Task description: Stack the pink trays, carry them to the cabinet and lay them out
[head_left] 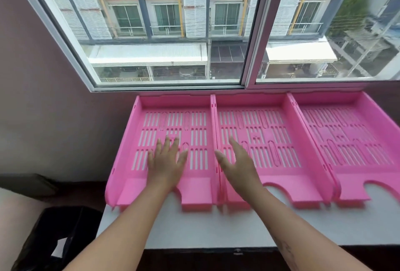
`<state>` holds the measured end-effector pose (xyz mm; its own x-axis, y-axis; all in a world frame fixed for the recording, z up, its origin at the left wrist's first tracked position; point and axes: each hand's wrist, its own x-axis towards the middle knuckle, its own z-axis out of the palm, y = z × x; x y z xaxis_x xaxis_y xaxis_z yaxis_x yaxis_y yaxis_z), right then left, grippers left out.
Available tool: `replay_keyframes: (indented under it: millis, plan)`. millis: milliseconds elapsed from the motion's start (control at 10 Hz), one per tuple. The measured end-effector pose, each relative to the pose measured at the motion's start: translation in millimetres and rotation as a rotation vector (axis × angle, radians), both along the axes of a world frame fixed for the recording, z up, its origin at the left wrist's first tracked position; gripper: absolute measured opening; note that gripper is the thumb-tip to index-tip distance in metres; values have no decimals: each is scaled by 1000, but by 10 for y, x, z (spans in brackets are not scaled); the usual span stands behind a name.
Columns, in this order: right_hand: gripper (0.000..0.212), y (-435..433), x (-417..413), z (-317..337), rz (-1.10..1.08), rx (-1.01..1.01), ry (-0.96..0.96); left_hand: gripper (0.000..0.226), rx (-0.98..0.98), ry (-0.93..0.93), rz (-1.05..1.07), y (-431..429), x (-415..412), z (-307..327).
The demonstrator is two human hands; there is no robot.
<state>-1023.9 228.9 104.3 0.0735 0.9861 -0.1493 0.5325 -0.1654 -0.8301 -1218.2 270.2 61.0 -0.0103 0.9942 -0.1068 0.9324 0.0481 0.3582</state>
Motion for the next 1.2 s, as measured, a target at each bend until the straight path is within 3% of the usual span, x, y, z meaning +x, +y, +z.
replay_keyframes:
  millis: [100,200,300,400,500,800,1000,1100,1200]
  plan:
    - [67,0,539,119,-82,113,-291,60,190,-31,49,-229,-104,122]
    - [68,-10,1154,124,-253,81,-565,61,306,31,250,-263,-463,218]
    - [73,-44,1498,99,-343,-101,-601,77,107,-6,481,-175,-825,327]
    - [64,-81,1609,24,-322,-147,-614,78,-167,-255,583,-47,-1025,326]
    - [60,-71,1717,-93,-334,-90,-614,55,-209,-401,624,48,-1140,275]
    - [58,-39,1773,-107,-350,-89,-567,52,-213,-298,568,61,-1137,272]
    - [65,-167,1825,25,-281,-101,-395,44,-24,-108,544,-174,-898,425]
    - [68,-404,1856,62,-242,-65,-371,49,170,37,515,-481,-627,439]
    - [67,-678,1972,73,-239,-17,-401,63,288,17,533,-856,-343,340]
